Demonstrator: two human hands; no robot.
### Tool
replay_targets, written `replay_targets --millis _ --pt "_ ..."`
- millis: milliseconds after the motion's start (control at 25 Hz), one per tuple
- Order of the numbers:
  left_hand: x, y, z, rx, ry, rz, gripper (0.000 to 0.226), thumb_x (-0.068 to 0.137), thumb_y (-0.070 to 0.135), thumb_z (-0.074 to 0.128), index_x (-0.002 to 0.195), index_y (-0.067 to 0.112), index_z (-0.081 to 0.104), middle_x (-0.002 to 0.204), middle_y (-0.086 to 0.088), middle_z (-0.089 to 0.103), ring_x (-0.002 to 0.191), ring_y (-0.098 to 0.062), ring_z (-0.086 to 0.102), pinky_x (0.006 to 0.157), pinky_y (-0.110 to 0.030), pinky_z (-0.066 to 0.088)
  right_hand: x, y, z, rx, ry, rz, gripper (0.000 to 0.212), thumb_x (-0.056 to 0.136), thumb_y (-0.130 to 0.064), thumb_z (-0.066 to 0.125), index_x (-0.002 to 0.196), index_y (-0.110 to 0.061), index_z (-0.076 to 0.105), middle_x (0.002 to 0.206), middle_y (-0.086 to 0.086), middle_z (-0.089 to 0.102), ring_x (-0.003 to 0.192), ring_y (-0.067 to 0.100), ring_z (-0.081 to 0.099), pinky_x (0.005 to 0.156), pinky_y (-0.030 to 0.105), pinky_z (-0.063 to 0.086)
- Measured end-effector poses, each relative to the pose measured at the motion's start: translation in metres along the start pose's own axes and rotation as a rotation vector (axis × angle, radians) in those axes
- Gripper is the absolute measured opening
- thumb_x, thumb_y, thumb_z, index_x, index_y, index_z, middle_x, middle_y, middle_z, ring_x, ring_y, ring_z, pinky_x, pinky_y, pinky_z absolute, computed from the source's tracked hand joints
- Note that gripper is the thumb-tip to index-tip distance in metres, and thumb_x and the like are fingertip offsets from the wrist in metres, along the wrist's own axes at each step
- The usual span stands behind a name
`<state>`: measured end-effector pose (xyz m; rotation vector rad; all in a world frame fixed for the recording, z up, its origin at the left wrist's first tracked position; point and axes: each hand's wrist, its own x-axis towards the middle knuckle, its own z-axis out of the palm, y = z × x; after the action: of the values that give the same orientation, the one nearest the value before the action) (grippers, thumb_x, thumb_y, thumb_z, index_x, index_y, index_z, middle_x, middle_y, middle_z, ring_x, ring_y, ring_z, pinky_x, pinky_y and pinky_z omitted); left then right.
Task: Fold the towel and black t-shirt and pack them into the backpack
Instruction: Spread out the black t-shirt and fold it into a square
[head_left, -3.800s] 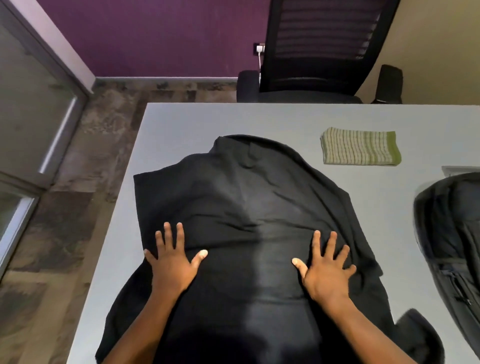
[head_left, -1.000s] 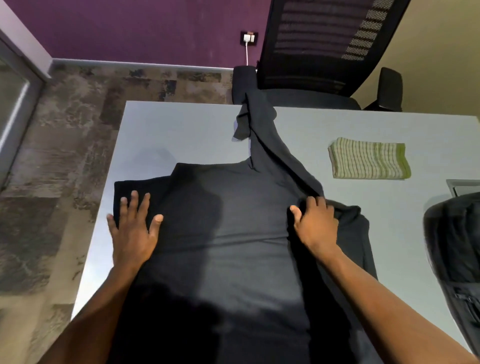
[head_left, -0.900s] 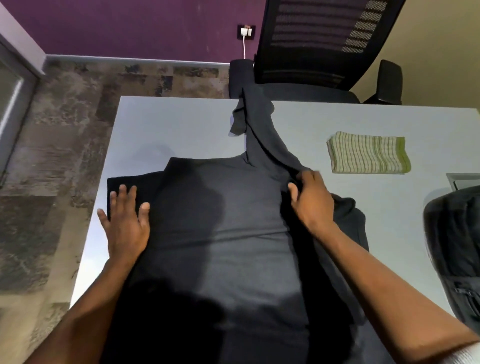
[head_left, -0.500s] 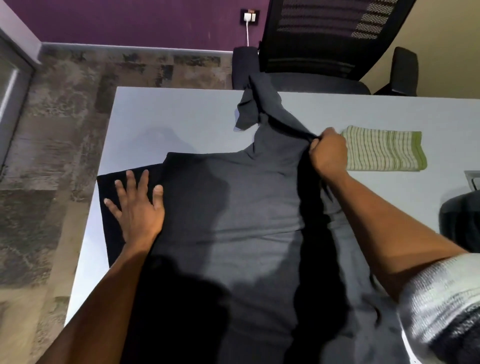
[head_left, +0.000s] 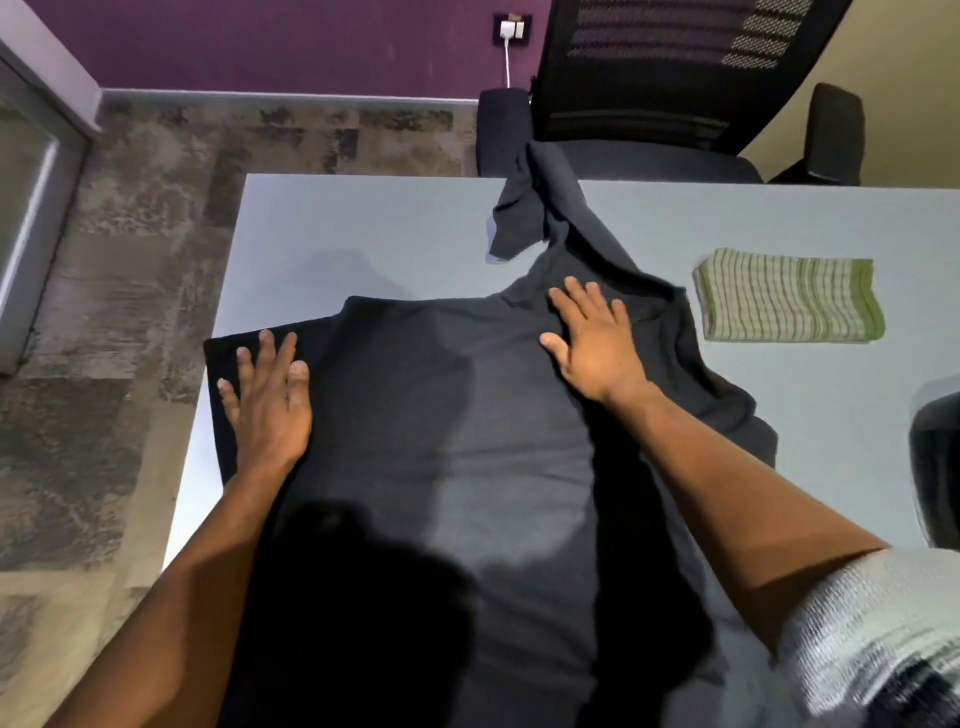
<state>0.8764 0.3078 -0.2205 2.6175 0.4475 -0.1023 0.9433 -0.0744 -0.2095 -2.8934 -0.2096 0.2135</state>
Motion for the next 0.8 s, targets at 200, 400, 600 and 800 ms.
replay_targets --millis 200,400,600,800 --pt "0.014 -0.023 -0.007 0.133 0.028 0.017 0.055 0.107 0.046 0.024 0.159 0.027 0.021 0.168 0.001 0.011 0.155 -0.024 0.000 0.122 -0.052 -0.005 -0.014 0.043 0.005 -0.055 -0.014 0.177 0.070 0.100 -0.061 0.029 0.160 -0.027 0.015 0.169 -0.005 0.006 0.155 0.025 0.002 0.122 0.054 0.000" --pt "0.024 -0.031 -0.008 0.253 0.011 0.111 0.063 0.104 0.049 0.031 0.160 0.024 0.017 0.168 -0.003 0.008 0.155 -0.028 0.000 0.122 -0.057 -0.002 -0.016 0.039 -0.004 -0.018 -0.026 0.156 0.073 0.101 -0.056 0.037 0.161 -0.020 0.013 0.169 0.003 0.003 0.155 0.029 0.001 0.122 0.058 0.002" --pt "-0.062 0.003 0.000 0.058 0.106 0.063 0.060 0.104 0.041 0.039 0.158 0.021 0.022 0.168 -0.004 0.012 0.155 -0.027 0.005 0.119 -0.060 0.000 -0.105 -0.012 0.002 0.145 0.177 0.210 0.068 0.102 -0.046 0.041 0.159 -0.014 0.020 0.168 0.007 0.008 0.154 0.031 0.007 0.122 0.053 0.006" --pt "-0.219 -0.022 0.023 0.058 0.167 -0.106 0.073 0.097 0.052 0.033 0.159 0.017 0.021 0.167 -0.010 0.013 0.153 -0.032 0.015 0.116 -0.065 0.009 -0.253 -0.016 0.035 0.138 0.139 0.345 0.073 0.098 -0.056 0.035 0.159 -0.017 0.021 0.168 0.004 0.008 0.155 0.028 0.009 0.121 0.057 0.009"
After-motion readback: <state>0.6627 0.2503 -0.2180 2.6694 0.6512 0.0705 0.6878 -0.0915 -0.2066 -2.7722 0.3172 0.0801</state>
